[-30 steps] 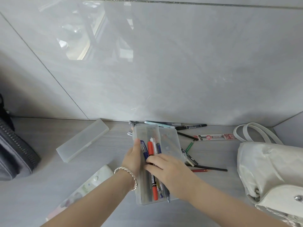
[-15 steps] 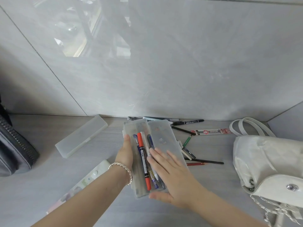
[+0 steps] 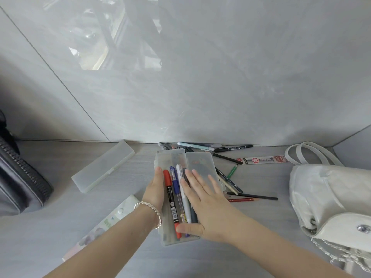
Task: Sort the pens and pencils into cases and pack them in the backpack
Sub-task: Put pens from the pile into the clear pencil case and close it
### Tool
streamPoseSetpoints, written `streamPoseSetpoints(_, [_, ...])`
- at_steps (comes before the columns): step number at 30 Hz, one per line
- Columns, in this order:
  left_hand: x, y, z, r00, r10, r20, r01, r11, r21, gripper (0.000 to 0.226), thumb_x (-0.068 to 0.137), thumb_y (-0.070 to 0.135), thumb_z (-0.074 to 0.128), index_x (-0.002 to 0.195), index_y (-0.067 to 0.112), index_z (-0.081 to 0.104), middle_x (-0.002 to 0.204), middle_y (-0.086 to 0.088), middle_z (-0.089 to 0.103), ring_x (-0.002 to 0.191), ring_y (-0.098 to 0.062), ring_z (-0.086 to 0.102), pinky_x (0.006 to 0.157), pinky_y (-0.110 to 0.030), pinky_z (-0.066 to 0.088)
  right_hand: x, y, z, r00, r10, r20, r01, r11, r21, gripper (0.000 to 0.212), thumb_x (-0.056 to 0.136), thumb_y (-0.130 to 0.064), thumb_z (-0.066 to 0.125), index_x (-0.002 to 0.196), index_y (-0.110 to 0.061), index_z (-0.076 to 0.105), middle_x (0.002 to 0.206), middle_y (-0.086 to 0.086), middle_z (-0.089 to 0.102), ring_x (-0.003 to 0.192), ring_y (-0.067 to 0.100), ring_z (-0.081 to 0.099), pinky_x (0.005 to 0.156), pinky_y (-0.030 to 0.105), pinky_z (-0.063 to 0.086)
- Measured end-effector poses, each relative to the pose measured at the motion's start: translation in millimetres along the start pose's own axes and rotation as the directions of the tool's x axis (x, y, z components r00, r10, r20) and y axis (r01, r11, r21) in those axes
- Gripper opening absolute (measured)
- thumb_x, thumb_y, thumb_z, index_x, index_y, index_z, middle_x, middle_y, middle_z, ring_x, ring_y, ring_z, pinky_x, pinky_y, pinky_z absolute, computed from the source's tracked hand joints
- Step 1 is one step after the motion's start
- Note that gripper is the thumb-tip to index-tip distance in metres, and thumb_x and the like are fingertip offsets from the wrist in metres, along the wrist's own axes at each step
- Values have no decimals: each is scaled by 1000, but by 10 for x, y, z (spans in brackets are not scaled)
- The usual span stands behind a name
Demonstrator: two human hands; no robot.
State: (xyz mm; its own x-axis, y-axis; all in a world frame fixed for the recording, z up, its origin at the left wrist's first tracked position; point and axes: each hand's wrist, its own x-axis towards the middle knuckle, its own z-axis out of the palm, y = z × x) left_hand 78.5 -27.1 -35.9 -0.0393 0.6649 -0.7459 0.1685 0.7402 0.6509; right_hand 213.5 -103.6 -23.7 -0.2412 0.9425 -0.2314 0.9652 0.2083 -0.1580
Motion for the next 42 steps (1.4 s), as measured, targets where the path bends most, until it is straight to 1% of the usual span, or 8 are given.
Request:
streamPoseSetpoints(3, [-12, -12, -10, 999, 23, 22, -23, 1000, 5, 76, 86, 71, 21, 114, 16, 65, 107, -12, 69, 103, -29, 63, 101, -44, 45, 79, 19, -120, 999, 29, 34, -30, 999, 28, 95, 79, -77, 0, 141, -11, 29, 151, 12, 29, 140, 24, 25, 108, 50, 33])
streamPoseSetpoints(8, [-16, 17, -24, 1000, 11, -7, -11, 1000, 12, 77, 85, 72, 24, 109, 11, 65, 107, -13, 68, 105, -31, 62, 103, -43, 43, 14, 42, -394, 969, -128, 211, 22, 896, 443, 108, 70, -71, 50, 144, -29, -16, 140, -18, -40, 127, -5, -33, 114, 26, -9])
streamPoseSetpoints(14, [23, 47, -61, 1000, 6, 10, -7, 999, 34, 76, 88, 69, 21, 112, 12, 65, 108, -15, 68, 103, -30, 63, 101, -41, 44, -139, 160, -410, 957, -204, 208, 66, 848, 526, 104, 73, -48, 71, 141, -48, -8, 145, -31, -29, 138, -7, -11, 111, 22, 9])
streamPoseSetpoints(20, [24, 41, -62, 1000, 19, 3, -20, 994, 112, 76, 89, 66, 19, 108, 9, 65, 103, -10, 68, 101, -28, 61, 100, -37, 42, -137, 133, -293, 962, -259, 80, 204, 886, 416, 81, 82, -55, 55, 147, -25, 15, 155, -16, -2, 136, -8, -15, 107, 12, -15])
streamPoseSetpoints(29, [49, 43, 103, 984, 164, 73, -174, 970, 167, 56, 94, 55, 25, 83, 22, 69, 97, -8, 71, 101, -25, 63, 101, -43, 43, 381, 26, -240, 966, 17, -259, 58, 959, 277, 48, 79, -40, 41, 110, -12, 63, 107, 0, 63, 102, 18, 57, 91, 28, 49])
streamPoseSetpoints(34, [145, 51, 155, 987, 152, 41, -157, 977, 142, 58, 91, 61, 26, 88, 23, 69, 104, -8, 71, 102, -25, 63, 102, -45, 43, 493, 211, -238, 957, 26, -288, 114, 880, 460, 42, 84, -33, 46, 114, -9, 61, 114, 3, 60, 108, 16, 51, 96, 20, 33])
streamPoseSetpoints(38, [193, 93, 135, 996, 80, 32, -84, 986, 147, 56, 90, 63, 27, 86, 23, 66, 101, -10, 71, 99, -27, 64, 98, -41, 46, 738, 832, -237, 830, 430, -356, -127, 766, 630, 23, 90, -7, 49, 107, -7, 65, 105, 7, 63, 97, 19, 57, 84, 18, 38])
streamPoseSetpoints(42, [224, 142, 121, 997, 71, 5, -71, 984, 162, 58, 90, 62, 26, 85, 20, 65, 98, -12, 70, 97, -29, 64, 97, -42, 46, 943, 1505, -3, 843, 533, -78, -497, 825, 269, 34, 87, 4, 42, 115, -6, 58, 120, 11, 57, 107, 30, 54, 82, 33, 43])
